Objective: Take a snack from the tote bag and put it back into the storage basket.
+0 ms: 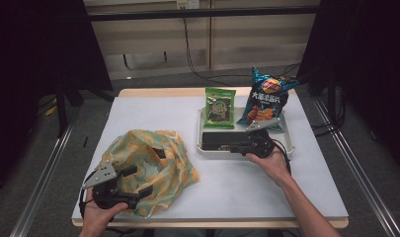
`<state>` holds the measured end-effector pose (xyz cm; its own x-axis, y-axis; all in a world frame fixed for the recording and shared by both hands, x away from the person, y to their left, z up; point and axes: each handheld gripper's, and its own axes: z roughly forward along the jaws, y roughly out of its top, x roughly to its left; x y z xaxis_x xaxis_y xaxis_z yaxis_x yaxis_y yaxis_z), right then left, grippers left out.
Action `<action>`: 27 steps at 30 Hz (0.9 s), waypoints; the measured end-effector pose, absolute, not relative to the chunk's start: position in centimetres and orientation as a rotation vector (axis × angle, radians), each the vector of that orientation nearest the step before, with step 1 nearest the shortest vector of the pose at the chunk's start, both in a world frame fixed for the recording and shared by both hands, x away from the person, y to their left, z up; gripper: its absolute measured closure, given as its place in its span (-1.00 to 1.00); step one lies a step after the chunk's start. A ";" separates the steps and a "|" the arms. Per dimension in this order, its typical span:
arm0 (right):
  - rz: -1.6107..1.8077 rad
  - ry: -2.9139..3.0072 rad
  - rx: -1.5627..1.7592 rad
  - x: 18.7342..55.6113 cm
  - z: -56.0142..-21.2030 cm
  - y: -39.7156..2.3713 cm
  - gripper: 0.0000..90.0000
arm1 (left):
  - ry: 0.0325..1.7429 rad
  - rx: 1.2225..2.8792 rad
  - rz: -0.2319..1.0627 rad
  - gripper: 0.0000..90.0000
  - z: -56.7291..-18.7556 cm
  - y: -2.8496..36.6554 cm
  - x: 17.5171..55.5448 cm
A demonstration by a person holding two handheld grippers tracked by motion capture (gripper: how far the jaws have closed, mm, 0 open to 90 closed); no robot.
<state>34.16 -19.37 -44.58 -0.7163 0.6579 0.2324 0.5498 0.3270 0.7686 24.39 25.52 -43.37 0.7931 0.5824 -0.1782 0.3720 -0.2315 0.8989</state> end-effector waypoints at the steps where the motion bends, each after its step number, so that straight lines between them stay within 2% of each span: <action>1: 1.364 2.462 1.106 34.0 -44.5 -19.2 0.76 | 0.724 1.850 0.230 -0.82 -43.4 25.5 24.5; 8: 1.401 2.483 1.035 32.9 -43.8 -17.0 0.47 | 0.687 1.855 0.211 -0.63 -43.4 25.2 24.3; 13: 1.439 2.489 0.990 32.2 -43.3 -15.0 0.24 | 0.657 1.867 0.187 -0.34 -43.6 24.8 24.4; 16: 1.442 2.482 0.979 32.0 -43.1 -14.1 0.09 | 0.651 1.874 0.176 -0.24 -43.7 24.8 24.4; 19: 1.456 2.476 0.963 32.0 -42.8 -13.3 0.03 | 0.647 1.876 0.171 -0.17 -43.6 24.7 24.5; 26: 1.495 2.474 0.935 32.1 -42.5 -11.0 -0.05 | 0.639 1.905 0.157 -0.16 -43.8 23.9 24.4; 27: 1.500 2.478 0.926 32.2 -42.5 -10.6 -0.06 | 0.637 1.911 0.149 -0.11 -43.8 23.8 24.5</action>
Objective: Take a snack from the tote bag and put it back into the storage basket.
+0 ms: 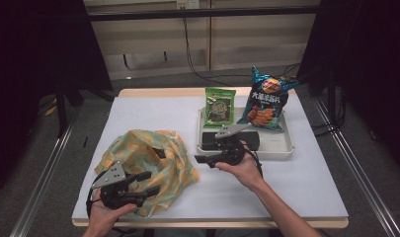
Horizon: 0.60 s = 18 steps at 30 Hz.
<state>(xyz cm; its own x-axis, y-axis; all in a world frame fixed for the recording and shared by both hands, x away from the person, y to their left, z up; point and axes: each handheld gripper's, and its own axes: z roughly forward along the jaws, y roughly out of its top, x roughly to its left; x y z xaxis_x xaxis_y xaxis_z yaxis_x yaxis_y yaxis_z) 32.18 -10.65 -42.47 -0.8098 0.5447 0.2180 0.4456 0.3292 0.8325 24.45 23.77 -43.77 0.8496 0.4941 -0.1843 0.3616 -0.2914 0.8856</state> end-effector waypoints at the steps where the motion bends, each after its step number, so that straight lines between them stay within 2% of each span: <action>1: 1.499 2.481 0.919 32.2 -42.4 -10.2 -0.07 | 0.628 1.914 0.141 0.07 -43.8 23.7 24.5; 5: 1.517 2.494 0.889 32.5 -42.1 -8.6 -0.10 | 0.604 1.944 0.101 0.69 -44.1 23.3 24.5; 8: 1.538 2.504 0.870 32.8 -42.1 -7.5 -0.11 | 0.587 1.937 0.091 0.97 -44.0 23.2 24.5; 18: 1.546 2.561 0.826 34.0 -42.2 -2.7 -0.28 | 0.561 1.969 0.082 1.00 -44.2 22.4 24.6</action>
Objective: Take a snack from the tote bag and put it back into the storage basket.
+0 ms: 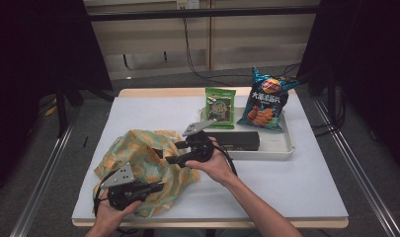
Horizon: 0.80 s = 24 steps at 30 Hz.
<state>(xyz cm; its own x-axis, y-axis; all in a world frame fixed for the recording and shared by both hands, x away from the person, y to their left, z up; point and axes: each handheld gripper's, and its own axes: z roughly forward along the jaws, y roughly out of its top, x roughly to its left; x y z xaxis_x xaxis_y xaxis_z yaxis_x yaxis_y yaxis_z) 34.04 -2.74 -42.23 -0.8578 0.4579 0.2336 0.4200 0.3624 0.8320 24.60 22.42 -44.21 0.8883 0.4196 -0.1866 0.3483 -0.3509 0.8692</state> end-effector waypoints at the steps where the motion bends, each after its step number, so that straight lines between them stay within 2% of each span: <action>1: 1.548 2.564 0.824 34.1 -42.3 -2.4 -0.29 | 0.553 1.978 0.084 1.00 -44.2 22.3 24.6; 17: 1.421 2.631 0.783 34.4 -43.8 1.5 -0.47 | 0.521 2.027 0.069 1.00 -44.5 21.5 24.4; 20: 1.372 2.601 0.791 34.3 -44.1 1.5 -0.13 | 0.521 2.022 0.065 1.00 -44.5 21.4 24.3; 22: 1.353 2.570 0.807 34.6 -44.2 1.3 0.29 | 0.515 2.026 0.066 0.99 -44.5 21.3 24.3; 24: 1.342 2.564 0.810 34.7 -44.0 1.1 0.52 | 0.521 2.033 0.066 0.98 -44.5 21.3 24.2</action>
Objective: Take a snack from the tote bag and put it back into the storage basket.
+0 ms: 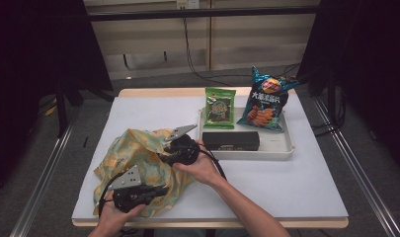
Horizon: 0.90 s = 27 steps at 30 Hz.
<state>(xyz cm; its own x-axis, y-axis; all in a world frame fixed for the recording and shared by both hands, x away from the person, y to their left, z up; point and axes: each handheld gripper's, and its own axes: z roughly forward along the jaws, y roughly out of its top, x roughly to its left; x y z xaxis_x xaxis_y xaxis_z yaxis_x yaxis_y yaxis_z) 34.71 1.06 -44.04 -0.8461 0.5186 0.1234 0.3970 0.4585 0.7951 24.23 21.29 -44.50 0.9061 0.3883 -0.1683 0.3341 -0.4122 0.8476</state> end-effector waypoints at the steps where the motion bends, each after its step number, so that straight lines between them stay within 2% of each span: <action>1: 1.357 2.567 0.811 34.8 -44.0 0.7 0.76 | 0.517 2.034 0.067 0.97 -44.5 21.3 24.3; 3: 1.393 2.558 0.830 34.8 -43.7 0.0 0.96 | 0.520 2.024 0.062 0.95 -44.6 21.3 24.3; 5: 1.399 2.547 0.842 34.8 -43.6 -0.6 1.00 | 0.520 2.034 0.066 0.93 -44.6 21.3 24.3; 20: 1.301 2.512 0.921 33.6 -45.7 -4.7 1.00 | 0.539 2.068 0.021 0.58 -45.0 20.7 24.5; 23: 1.294 2.541 0.916 33.5 -46.6 -4.6 1.00 | 0.560 2.028 0.031 0.39 -44.9 21.1 24.6; 27: 1.295 2.534 0.909 33.4 -46.6 -4.5 0.96 | 0.574 1.981 0.038 0.26 -44.5 21.9 24.7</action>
<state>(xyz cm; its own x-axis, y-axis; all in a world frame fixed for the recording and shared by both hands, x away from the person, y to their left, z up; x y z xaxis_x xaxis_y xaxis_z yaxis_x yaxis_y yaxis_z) 33.44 -4.50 -46.56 -0.8040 0.5796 0.1326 0.4469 0.4421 0.7777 24.68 21.91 -44.51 0.8856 0.4093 -0.2194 0.3771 -0.3581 0.8542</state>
